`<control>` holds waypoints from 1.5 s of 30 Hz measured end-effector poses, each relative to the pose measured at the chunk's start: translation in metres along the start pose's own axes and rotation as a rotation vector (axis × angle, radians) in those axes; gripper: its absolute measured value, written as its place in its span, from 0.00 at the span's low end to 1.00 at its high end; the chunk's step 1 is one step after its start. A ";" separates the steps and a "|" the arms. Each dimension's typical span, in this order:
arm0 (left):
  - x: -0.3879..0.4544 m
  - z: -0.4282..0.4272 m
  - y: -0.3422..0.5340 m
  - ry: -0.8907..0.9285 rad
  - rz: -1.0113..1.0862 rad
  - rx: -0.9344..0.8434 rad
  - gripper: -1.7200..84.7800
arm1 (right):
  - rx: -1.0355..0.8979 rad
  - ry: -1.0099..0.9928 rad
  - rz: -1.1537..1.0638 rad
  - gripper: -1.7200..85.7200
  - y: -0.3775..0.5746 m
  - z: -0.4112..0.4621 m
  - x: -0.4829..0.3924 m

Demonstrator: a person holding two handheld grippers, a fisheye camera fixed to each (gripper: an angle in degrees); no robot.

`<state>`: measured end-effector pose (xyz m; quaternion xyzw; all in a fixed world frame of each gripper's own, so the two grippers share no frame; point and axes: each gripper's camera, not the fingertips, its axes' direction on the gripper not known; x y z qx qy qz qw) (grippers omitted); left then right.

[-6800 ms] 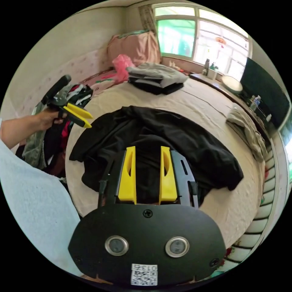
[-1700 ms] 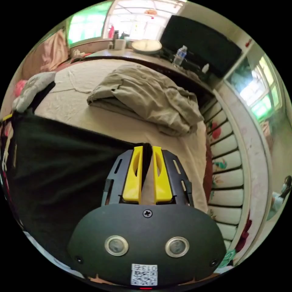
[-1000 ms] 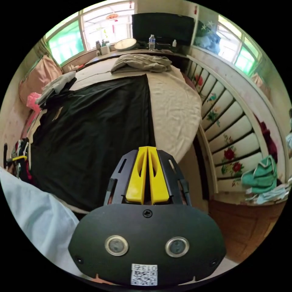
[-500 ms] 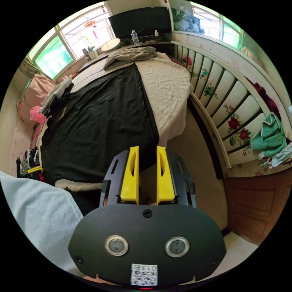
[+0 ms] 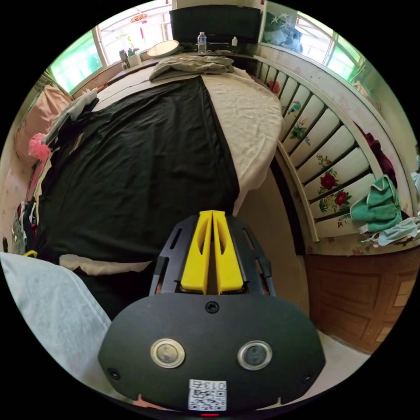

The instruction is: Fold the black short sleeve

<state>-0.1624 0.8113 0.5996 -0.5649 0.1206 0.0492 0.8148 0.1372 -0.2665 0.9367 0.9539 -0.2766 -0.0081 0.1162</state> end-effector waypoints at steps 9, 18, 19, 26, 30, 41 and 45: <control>-0.043 -0.003 0.005 -0.004 -0.160 0.056 0.03 | 0.013 -0.062 0.062 0.09 0.019 -0.017 0.036; -0.012 -0.029 -0.040 -0.006 0.051 0.187 0.07 | 0.034 -0.226 0.262 0.14 0.037 -0.012 0.089; -0.007 -0.026 -0.047 -0.005 0.066 0.180 0.07 | 0.022 -0.297 0.298 0.14 0.039 -0.005 0.094; 0.006 -0.012 -0.066 -0.019 0.100 0.166 0.10 | 0.026 -0.563 0.520 0.16 0.071 0.022 0.125; -0.027 -0.009 -0.041 0.073 0.006 0.167 0.11 | 0.044 -0.739 0.651 0.14 0.091 0.041 0.144; -0.044 0.012 -0.036 0.113 -0.060 0.074 0.11 | 0.126 -0.671 0.418 0.03 0.063 -0.008 0.119; -0.042 0.012 -0.040 0.074 -0.034 0.058 0.11 | 0.120 -0.324 0.201 0.03 0.049 -0.049 0.087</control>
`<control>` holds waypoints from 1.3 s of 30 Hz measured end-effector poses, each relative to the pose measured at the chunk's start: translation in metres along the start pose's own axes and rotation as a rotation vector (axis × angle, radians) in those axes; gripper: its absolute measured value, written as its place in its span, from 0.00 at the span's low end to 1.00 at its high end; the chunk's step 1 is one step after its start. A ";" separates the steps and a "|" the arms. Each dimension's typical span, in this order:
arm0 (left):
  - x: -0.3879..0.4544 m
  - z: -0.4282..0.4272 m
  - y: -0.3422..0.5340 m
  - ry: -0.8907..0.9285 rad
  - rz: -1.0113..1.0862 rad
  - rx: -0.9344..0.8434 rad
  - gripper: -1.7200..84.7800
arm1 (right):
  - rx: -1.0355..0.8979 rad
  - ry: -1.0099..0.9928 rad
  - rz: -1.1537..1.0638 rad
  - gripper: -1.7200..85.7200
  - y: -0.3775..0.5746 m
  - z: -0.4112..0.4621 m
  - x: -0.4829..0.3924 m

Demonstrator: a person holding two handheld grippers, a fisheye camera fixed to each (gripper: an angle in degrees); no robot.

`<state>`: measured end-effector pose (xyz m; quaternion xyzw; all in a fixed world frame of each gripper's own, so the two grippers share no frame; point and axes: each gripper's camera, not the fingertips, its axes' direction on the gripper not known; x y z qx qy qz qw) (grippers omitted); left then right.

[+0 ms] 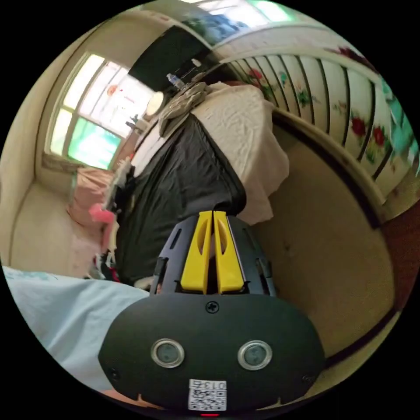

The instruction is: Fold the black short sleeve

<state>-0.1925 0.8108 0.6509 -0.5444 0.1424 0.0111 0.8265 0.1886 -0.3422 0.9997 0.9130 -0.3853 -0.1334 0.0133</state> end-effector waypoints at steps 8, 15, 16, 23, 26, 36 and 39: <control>-0.009 0.005 0.000 0.017 -0.028 -0.010 0.11 | -0.116 0.224 -0.072 0.09 -0.002 0.028 -0.024; -0.003 0.015 -0.007 0.046 0.017 -0.037 0.12 | 0.010 0.210 -0.214 0.06 -0.047 0.049 -0.067; -0.001 0.015 -0.008 0.044 0.025 -0.034 0.12 | 0.023 0.193 -0.256 0.05 -0.055 0.059 -0.076; -0.002 0.029 -0.021 0.085 0.037 -0.056 0.07 | -0.072 0.252 -0.230 0.03 -0.079 0.090 -0.058; -0.004 0.029 -0.018 0.016 0.060 -0.079 0.09 | -0.028 0.248 -0.130 0.05 -0.077 0.068 -0.028; -0.038 0.038 -0.008 0.104 0.144 -0.043 0.26 | -0.137 -0.246 0.223 0.18 -0.023 0.080 0.068; -0.043 0.041 -0.022 0.094 0.199 -0.099 0.25 | -0.134 -0.330 0.283 0.19 -0.016 0.088 0.083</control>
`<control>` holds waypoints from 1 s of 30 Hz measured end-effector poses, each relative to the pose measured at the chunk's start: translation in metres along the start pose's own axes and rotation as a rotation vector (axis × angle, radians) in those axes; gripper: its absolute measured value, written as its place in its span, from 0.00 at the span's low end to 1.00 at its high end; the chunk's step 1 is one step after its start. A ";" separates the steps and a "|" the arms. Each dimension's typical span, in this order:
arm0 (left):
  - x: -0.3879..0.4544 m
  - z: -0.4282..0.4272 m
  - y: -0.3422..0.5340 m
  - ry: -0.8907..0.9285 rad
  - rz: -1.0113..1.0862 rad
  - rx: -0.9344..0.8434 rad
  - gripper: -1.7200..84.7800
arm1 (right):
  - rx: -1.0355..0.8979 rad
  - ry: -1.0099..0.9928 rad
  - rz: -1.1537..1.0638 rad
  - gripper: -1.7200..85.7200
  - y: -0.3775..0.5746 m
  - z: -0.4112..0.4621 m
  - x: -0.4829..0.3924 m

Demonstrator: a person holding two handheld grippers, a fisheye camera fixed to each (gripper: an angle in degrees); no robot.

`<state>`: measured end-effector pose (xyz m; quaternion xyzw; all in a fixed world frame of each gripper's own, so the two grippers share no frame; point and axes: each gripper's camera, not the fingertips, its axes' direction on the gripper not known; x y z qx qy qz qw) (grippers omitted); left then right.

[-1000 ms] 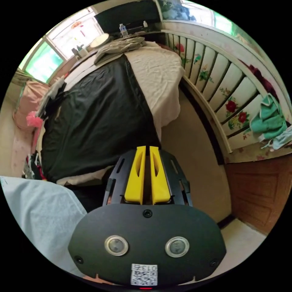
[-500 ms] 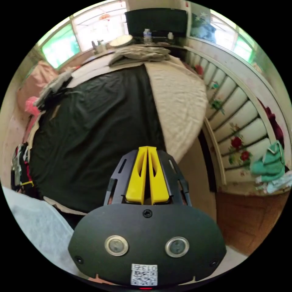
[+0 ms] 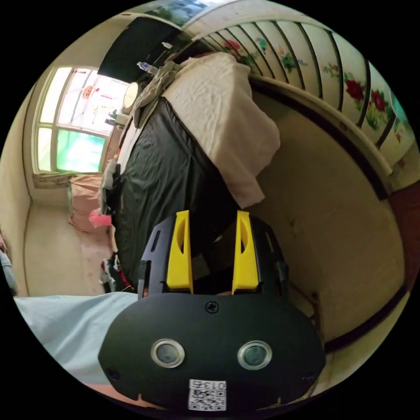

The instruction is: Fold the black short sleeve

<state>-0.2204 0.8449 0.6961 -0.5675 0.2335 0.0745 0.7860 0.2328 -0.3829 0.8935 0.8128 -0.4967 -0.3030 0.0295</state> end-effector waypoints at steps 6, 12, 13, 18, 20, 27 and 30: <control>0.002 -0.030 0.006 0.027 0.063 0.078 0.23 | 0.014 -0.014 0.011 0.19 -0.001 -0.010 0.015; -0.009 -0.010 -0.014 0.160 0.104 -0.020 0.16 | 0.026 -0.057 0.064 0.19 0.001 -0.011 0.035; -0.009 -0.009 -0.015 0.175 0.112 -0.028 0.15 | 0.025 -0.064 0.065 0.19 0.000 -0.010 0.035; -0.011 -0.022 -0.015 0.315 0.169 -0.050 0.04 | 0.041 -0.074 0.084 0.19 0.000 -0.013 0.042; -0.014 -0.031 -0.010 0.352 0.177 -0.049 0.04 | 0.067 -0.089 0.103 0.18 0.001 -0.017 0.048; -0.022 -0.076 0.005 0.390 0.180 -0.026 0.03 | 0.105 -0.187 0.159 0.19 0.005 -0.004 0.061; -0.019 -0.093 0.001 0.399 0.207 -0.018 0.03 | 0.120 -0.235 0.176 0.21 0.014 -0.003 0.071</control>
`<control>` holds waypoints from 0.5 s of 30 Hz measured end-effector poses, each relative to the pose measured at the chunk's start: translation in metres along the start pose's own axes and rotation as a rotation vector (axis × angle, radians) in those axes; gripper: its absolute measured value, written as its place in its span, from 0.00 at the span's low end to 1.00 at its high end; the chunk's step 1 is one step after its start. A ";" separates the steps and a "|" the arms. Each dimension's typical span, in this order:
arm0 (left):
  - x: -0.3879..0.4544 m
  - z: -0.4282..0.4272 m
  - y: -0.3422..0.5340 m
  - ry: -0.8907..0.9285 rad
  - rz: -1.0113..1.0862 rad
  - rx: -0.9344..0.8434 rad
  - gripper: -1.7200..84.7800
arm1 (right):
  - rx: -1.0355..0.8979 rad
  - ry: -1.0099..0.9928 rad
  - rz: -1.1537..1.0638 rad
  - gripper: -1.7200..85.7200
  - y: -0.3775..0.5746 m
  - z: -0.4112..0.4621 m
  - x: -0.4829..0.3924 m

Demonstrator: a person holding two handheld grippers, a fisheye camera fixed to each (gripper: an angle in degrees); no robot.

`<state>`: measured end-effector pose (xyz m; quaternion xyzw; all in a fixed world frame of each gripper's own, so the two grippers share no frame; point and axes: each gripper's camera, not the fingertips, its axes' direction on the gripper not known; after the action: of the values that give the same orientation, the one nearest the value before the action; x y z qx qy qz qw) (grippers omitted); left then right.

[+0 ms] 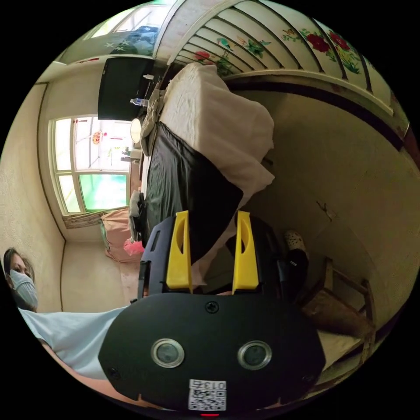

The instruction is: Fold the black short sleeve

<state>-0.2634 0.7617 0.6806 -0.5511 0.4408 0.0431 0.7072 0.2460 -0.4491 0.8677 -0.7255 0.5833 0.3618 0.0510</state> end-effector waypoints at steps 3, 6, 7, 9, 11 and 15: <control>0.006 -0.007 -0.006 -0.004 0.019 -0.027 0.03 | 0.004 -0.037 0.029 0.21 0.006 0.002 0.012; 0.008 -0.011 -0.010 -0.003 0.017 -0.047 0.03 | 0.047 -0.128 0.069 0.19 0.013 0.010 0.022; 0.009 -0.012 -0.011 0.001 0.017 -0.049 0.03 | 0.056 -0.170 0.078 0.17 0.015 0.016 0.023; 0.009 -0.014 -0.014 0.014 0.013 -0.071 0.03 | 0.058 -0.199 0.075 0.13 0.017 0.022 0.020; 0.010 -0.017 -0.015 0.006 0.011 -0.094 0.03 | 0.079 -0.199 0.033 0.08 0.019 0.021 0.010; 0.013 -0.031 -0.015 0.015 0.005 -0.073 0.03 | 0.066 -0.063 -0.093 0.04 0.018 0.006 -0.027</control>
<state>-0.2647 0.7249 0.6829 -0.5758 0.4459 0.0568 0.6830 0.2256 -0.4298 0.8858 -0.7378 0.5587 0.3623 0.1102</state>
